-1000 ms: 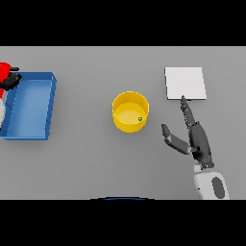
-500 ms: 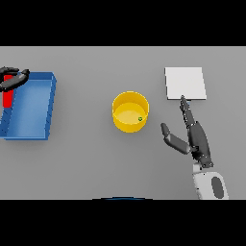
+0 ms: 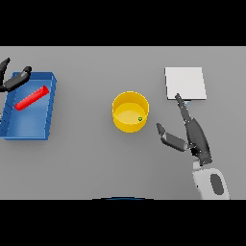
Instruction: Pick up the red beaker and tilt it to pour out 1 green nut into yellow bowl. Pick up the yellow bowl and place it on the metallic measuring scale.
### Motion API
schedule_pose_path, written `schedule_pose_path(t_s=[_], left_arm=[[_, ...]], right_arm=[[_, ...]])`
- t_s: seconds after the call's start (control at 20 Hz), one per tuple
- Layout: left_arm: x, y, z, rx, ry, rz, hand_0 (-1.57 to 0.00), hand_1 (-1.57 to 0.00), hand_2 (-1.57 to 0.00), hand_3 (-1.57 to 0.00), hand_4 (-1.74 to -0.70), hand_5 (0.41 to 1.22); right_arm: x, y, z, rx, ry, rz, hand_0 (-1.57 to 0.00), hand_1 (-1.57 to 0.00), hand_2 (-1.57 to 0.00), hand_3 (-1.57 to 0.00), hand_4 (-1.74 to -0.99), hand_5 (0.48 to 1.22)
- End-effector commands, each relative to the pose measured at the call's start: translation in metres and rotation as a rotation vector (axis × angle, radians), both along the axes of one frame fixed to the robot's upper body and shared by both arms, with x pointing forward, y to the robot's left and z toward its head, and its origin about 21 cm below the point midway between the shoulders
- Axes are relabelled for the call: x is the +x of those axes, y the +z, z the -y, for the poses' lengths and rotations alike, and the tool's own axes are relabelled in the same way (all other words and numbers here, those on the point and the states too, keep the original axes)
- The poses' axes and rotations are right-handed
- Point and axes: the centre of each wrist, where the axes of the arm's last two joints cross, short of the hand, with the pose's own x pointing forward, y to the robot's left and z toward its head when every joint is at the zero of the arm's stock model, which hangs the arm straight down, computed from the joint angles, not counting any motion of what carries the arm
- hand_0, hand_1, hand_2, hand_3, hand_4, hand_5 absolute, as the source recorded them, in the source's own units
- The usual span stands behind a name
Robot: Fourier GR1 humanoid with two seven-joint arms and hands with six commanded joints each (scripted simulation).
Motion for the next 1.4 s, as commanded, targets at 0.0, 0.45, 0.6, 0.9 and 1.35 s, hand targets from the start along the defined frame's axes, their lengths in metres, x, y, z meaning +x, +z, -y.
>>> schedule_pose_path(t_s=[0.0,0.45,0.6,0.9,1.35], left_arm=[[0.001,0.0,0.003,-0.015,-0.007,0.01,-0.03,-0.03,-0.03,-0.03,-0.79,0.652],[-0.004,-0.003,0.01,-0.061,-0.022,0.01,0.0,0.0,0.0,0.0,-0.81,0.688],[-0.001,-0.002,0.006,-0.053,-0.017,0.005,0.0,0.0,0.0,0.0,-0.81,0.687],[-0.002,-0.001,0.005,-0.06,-0.021,0.007,0.0,0.0,0.0,0.0,-0.81,0.695],[-0.003,0.001,0.0,-0.046,-0.025,0.004,0.0,0.0,0.0,0.0,-0.8,0.703]], right_arm=[[0.004,0.005,-0.001,-0.036,0.053,0.013,0.0,0.0,0.0,0.0,-1.08,0.662],[0.054,0.044,-0.02,-0.714,0.389,0.113,0.0,0.0,0.0,0.0,-1.152,0.632],[0.067,0.05,-0.032,-0.859,0.499,0.146,0.0,0.0,0.0,0.0,-1.167,0.639],[0.09,0.043,-0.051,-1.025,0.671,0.146,0.0,0.0,0.0,0.0,-1.156,0.642],[0.112,0.041,-0.084,-1.206,0.809,0.051,0.0,0.0,0.0,0.0,-1.174,0.674]])
